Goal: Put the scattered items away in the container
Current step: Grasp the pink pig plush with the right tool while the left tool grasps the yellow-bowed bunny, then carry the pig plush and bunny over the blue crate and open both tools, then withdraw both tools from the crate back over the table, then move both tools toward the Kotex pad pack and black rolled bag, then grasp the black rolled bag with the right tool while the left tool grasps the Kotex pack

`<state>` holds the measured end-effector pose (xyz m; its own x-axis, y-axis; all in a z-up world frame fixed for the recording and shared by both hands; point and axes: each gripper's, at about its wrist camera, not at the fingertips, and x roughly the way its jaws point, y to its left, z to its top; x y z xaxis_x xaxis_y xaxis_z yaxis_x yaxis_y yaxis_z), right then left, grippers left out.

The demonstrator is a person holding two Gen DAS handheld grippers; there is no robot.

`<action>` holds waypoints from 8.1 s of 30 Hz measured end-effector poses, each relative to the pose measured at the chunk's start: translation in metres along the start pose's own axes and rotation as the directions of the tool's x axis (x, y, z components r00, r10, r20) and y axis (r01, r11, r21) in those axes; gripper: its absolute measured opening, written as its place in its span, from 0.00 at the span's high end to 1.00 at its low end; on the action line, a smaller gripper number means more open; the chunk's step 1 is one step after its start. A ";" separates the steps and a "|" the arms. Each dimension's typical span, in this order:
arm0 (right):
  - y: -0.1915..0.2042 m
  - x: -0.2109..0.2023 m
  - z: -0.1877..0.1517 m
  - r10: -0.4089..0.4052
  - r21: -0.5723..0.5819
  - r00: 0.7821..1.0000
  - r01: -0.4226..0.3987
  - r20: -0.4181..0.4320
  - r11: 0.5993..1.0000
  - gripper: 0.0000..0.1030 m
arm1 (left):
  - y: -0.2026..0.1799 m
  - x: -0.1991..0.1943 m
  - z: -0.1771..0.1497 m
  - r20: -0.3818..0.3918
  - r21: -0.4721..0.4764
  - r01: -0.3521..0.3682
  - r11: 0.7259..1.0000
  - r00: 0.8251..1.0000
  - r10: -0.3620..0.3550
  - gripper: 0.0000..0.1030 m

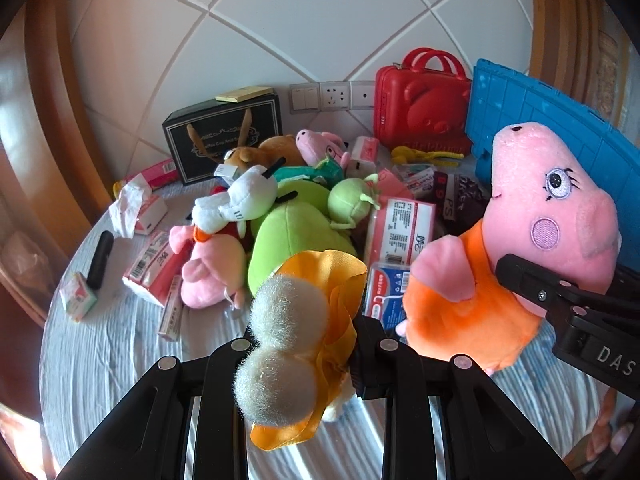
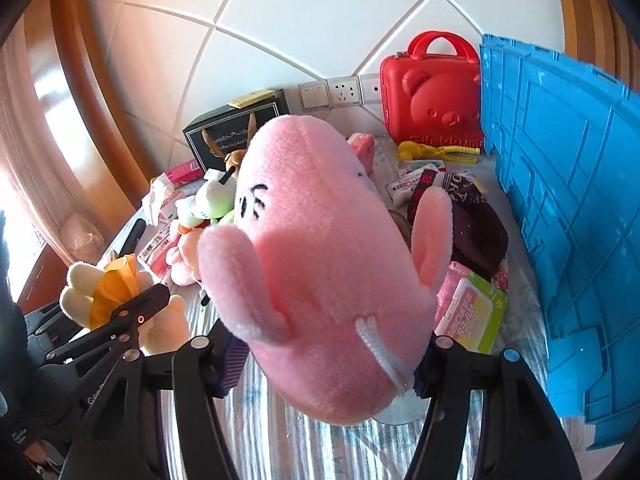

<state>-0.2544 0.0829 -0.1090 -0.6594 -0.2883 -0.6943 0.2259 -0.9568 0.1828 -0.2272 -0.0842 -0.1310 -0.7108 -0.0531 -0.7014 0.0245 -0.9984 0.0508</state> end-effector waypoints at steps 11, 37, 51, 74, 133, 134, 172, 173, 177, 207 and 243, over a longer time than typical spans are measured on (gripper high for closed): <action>0.043 -0.041 0.030 -0.020 -0.079 0.993 0.029 0.120 0.996 0.40 | 0.027 -0.047 0.023 0.121 -0.023 -0.002 1.000 0.993 0.005 0.75; -0.101 -0.207 0.122 -0.146 -0.066 0.864 0.203 0.482 0.977 0.40 | -0.169 -0.097 0.140 0.364 0.020 0.149 0.989 0.920 -0.146 0.75; -0.285 -0.268 0.095 -0.300 0.074 0.856 0.298 0.421 0.952 0.40 | -0.371 -0.121 0.160 0.238 0.169 0.198 0.966 0.942 -0.235 0.75; -0.374 -0.234 0.062 -0.381 0.164 0.895 0.350 0.233 0.922 0.34 | -0.452 -0.087 0.133 0.127 0.266 0.205 0.942 0.961 -0.245 0.22; 0.023 -0.083 0.038 -0.059 -0.142 0.988 0.080 0.142 0.987 0.00 | 0.045 -0.094 0.009 0.113 -0.171 -0.143 0.975 0.980 0.163 0.01; 0.024 -0.076 0.037 -0.051 -0.145 0.990 0.069 0.128 0.987 0.00 | 0.051 -0.090 0.005 0.098 -0.179 -0.156 0.971 0.980 0.175 0.01; 0.201 0.140 -0.021 0.081 -0.144 0.977 -0.111 -0.199 0.983 0.00 | 0.335 0.059 -0.078 -0.246 -0.297 -0.358 0.885 0.924 0.292 0.09; 0.214 0.145 -0.022 0.090 -0.146 0.973 -0.123 -0.212 0.982 0.00 | 0.343 0.062 -0.075 -0.257 -0.303 -0.352 0.886 0.925 0.279 0.09; 0.268 0.161 -0.017 0.112 -0.183 0.971 -0.152 -0.211 0.971 0.00 | 0.373 0.078 -0.058 -0.250 -0.311 -0.350 0.884 0.927 0.279 0.09; 0.475 0.397 0.033 0.170 -0.175 0.917 -0.245 -0.360 0.954 0.25 | 0.511 0.215 -0.027 -0.301 -0.227 -0.235 0.945 0.940 0.161 0.27; 0.448 0.422 0.016 0.114 -0.189 0.915 -0.200 -0.386 0.961 0.64 | 0.531 0.290 -0.006 -0.425 -0.363 -0.213 0.907 0.904 0.042 0.13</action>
<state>-0.4428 -0.4684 -0.3087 -0.3010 -0.3595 -0.8833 0.4846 -0.8554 0.1830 -0.4160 -0.6300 -0.3121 -0.3429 -0.0976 -0.9343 0.4287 -0.9012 -0.0632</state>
